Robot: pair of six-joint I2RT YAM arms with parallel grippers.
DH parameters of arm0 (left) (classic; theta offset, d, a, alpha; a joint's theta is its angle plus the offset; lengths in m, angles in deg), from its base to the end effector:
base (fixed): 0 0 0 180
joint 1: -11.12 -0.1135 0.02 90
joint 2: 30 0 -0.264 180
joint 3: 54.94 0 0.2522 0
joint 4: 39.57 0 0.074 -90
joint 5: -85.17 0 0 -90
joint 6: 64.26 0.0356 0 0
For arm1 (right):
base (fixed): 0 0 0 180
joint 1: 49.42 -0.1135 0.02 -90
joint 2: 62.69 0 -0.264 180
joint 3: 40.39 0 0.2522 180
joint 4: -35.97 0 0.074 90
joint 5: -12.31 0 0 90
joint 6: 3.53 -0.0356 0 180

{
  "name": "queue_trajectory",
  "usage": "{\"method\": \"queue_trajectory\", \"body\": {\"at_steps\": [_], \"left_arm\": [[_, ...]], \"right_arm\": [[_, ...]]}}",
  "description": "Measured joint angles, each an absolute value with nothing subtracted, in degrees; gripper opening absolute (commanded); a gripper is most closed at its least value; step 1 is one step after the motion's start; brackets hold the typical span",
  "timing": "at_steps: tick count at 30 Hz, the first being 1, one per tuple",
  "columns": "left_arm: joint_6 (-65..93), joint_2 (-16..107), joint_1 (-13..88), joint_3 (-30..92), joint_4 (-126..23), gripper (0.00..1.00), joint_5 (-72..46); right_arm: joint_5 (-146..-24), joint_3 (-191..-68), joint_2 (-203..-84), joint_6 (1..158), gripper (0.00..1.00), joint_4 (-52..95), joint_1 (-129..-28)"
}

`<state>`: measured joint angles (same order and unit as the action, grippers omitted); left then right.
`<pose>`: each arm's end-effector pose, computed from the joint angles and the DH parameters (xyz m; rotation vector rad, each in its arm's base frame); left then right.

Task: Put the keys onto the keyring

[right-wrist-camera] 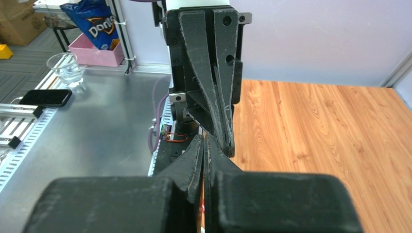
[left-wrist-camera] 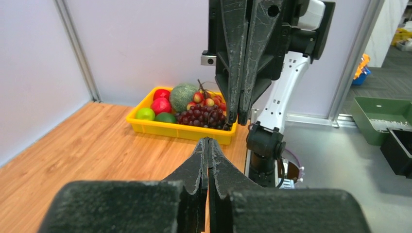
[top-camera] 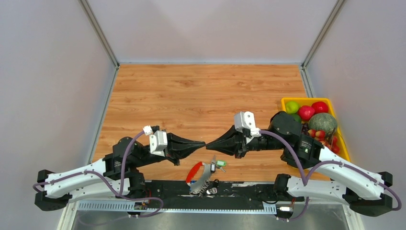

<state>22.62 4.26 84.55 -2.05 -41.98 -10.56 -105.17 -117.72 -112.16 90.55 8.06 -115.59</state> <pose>0.0382 -0.1408 0.3732 0.8730 1.0792 -1.1975 0.0565 0.1685 0.4319 -1.2873 1.1249 1.2036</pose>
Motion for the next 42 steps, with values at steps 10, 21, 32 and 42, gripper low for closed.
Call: {"method": "queue_trajectory", "body": {"at_steps": [10, 21, 32, 42], "left_arm": [[20.88, 0.65, 84.55, -3.92, -44.65, 0.36, -1.65], [14.60, -0.66, 84.55, -9.80, -50.57, 0.68, 12.65], [7.81, -0.64, 84.55, -11.09, -56.38, 0.80, 23.01], [3.30, -3.30, 84.52, -11.09, -62.87, 0.86, 31.42]], "right_arm": [[-93.94, -110.90, -109.78, 85.56, 0.44, 4.76, -115.61], [-84.65, -95.14, -109.00, 73.57, 0.47, 1.37, -115.61], [-85.39, -87.23, -123.14, 66.51, 0.41, 6.11, -116.14], [-86.22, -88.13, -138.02, 65.54, 0.26, 18.84, -120.05]]}}
